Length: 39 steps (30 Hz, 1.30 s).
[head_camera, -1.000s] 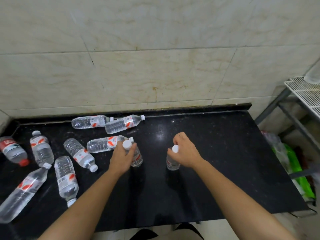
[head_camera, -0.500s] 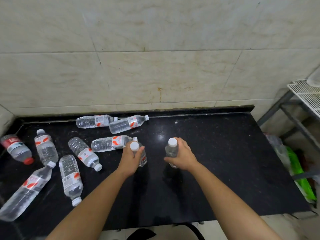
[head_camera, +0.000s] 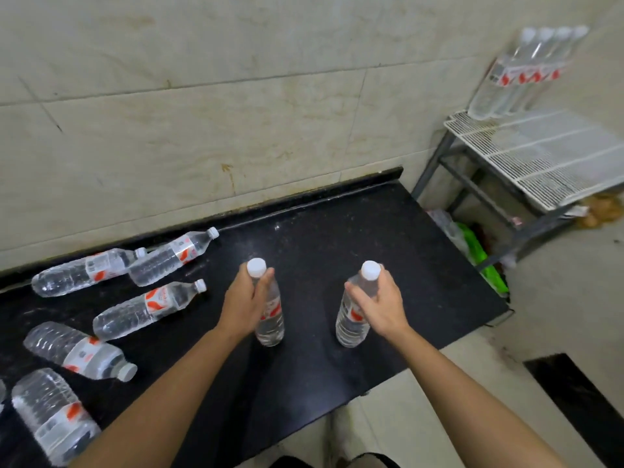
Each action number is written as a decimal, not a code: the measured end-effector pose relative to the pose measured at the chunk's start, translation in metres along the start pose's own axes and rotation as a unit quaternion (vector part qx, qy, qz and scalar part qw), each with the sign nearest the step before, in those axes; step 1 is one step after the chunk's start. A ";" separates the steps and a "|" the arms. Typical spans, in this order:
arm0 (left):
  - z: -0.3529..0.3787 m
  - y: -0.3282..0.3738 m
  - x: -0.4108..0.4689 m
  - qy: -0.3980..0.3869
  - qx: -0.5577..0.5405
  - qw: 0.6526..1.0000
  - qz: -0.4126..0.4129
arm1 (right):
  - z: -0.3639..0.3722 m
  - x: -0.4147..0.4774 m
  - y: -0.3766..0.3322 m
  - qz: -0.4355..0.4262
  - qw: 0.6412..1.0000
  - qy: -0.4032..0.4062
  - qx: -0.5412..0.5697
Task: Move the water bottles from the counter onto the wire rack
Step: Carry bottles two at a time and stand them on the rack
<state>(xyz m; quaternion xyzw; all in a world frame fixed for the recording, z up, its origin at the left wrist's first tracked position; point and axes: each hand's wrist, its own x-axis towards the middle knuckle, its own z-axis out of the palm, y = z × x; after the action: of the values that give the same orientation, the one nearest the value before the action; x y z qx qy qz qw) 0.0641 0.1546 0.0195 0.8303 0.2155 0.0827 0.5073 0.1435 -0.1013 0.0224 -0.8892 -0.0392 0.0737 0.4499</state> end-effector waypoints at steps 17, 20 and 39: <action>0.270 0.245 -0.043 -0.180 -0.099 0.965 0.165 | -0.264 -0.007 0.091 0.025 0.925 0.262 0.275; 0.331 0.291 -0.057 -0.173 -0.145 0.957 0.181 | -0.327 0.001 0.129 0.009 0.924 0.258 0.280; 0.502 0.504 0.068 -0.079 -0.132 0.913 0.377 | -0.578 0.194 0.159 -0.082 0.907 0.341 0.234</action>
<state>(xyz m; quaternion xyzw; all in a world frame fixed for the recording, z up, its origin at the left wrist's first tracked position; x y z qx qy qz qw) 0.4415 -0.4183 0.2199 0.7794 -0.1672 0.2296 0.5584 0.4312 -0.6283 0.2135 -0.7228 0.0619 -0.2642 0.6356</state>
